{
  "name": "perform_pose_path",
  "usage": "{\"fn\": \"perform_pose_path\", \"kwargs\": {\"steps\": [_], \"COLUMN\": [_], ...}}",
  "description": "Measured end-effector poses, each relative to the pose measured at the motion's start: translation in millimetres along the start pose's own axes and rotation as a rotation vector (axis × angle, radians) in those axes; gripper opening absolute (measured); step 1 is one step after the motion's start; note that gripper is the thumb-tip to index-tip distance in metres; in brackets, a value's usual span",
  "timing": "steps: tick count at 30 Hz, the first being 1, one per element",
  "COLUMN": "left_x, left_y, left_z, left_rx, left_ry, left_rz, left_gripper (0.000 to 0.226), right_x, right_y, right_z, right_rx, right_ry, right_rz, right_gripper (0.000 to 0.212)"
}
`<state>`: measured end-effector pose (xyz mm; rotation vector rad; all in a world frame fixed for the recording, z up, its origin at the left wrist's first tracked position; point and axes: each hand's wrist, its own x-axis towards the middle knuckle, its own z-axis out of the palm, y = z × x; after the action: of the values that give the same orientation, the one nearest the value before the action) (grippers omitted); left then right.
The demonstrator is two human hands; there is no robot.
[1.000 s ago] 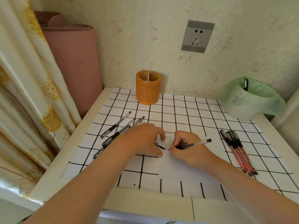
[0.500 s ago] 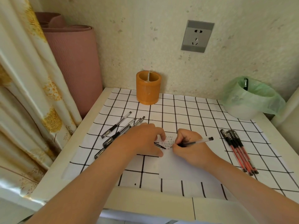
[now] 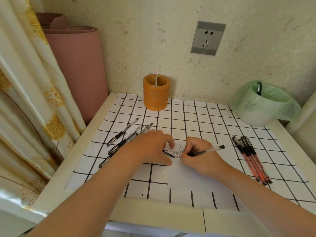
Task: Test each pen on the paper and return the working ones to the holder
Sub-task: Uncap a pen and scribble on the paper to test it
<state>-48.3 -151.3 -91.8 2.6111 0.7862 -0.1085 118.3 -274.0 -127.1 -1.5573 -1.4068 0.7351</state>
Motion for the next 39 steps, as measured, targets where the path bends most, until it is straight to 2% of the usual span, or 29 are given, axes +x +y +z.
{"fn": "perform_pose_path", "kwargs": {"steps": [18, 26, 29, 34, 39], "left_x": [-2, -4, -5, -5, -6], "left_y": [1, 0, -5, -9, -12], "left_z": [-2, -6, -8, -9, -13], "left_rx": [-0.009, -0.071, -0.092, -0.049, -0.094], "left_ry": [-0.004, -0.017, -0.021, -0.002, 0.063], "left_rz": [0.009, 0.014, 0.0, -0.015, -0.056], "left_gripper": [0.052, 0.042, 0.03, 0.01, 0.013], "right_x": [-2, 2, 5, 9, 13], "right_y": [-5, -11, -12, -15, -34], "right_z": [1, -3, -6, -12, -20], "right_rx": [-0.009, 0.245, 0.323, 0.314, 0.377], "right_ry": [-0.017, 0.203, 0.273, 0.175, 0.17], "right_rz": [0.02, 0.18, 0.193, 0.181, 0.248], "right_gripper": [0.024, 0.01, 0.019, 0.046, 0.037]}}
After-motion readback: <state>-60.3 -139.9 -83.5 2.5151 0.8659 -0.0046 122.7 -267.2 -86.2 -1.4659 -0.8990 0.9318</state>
